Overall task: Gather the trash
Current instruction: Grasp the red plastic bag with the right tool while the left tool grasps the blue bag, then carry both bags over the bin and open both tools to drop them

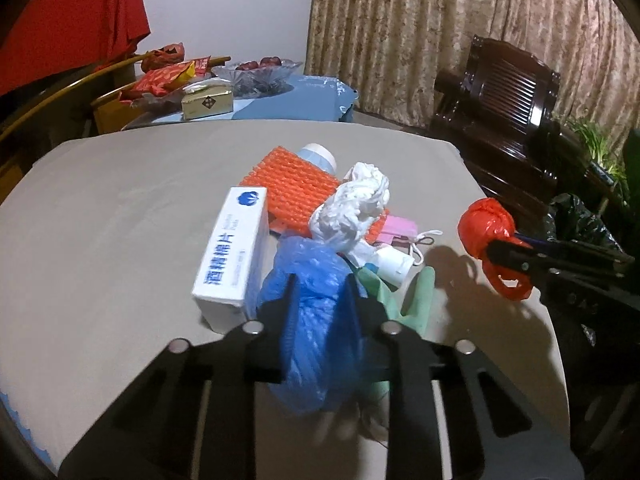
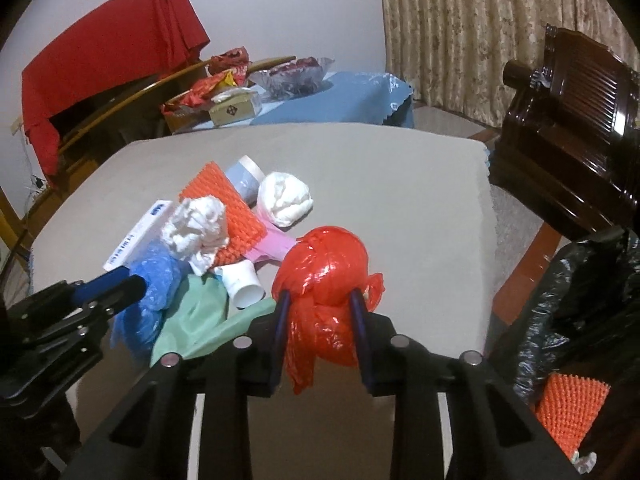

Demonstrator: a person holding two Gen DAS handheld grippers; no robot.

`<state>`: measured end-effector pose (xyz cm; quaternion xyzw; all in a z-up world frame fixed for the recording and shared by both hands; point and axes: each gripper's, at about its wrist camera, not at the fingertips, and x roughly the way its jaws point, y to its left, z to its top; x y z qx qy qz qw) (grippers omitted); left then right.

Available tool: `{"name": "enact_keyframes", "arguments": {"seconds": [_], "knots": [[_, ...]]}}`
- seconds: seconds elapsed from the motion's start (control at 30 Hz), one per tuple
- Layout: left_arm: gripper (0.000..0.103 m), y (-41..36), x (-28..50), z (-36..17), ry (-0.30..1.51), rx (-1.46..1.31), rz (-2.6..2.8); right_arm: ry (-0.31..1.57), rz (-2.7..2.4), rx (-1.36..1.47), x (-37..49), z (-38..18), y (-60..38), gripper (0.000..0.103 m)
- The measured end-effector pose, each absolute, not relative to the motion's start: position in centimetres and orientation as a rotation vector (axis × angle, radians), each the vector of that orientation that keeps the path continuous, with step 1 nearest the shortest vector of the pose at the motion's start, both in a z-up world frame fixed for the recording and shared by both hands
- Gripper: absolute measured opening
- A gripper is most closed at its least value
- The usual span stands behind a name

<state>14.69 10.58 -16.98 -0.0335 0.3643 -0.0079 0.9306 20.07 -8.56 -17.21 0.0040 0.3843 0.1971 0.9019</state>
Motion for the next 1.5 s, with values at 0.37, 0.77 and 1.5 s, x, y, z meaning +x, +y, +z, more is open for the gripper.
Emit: {"name": "enact_keyframes", "arguments": {"seconds": [0.37, 0.77, 1.5], "knots": [[0.003, 10.6, 13.6, -15.1, 0.703, -0.088, -0.046, 0.757, 0.405, 0.024, 18.5, -15.4, -9.9, 0.03], [0.003, 8.8, 11.3, -9.7, 0.601, -0.084, -0.079, 0.65, 0.404, 0.043, 15.9, -10.9, -11.8, 0.03], [0.003, -3.7, 11.3, -6.0, 0.525, -0.047, -0.361, 0.553, 0.145, 0.101, 10.1, -6.9, -24.2, 0.03]]}}
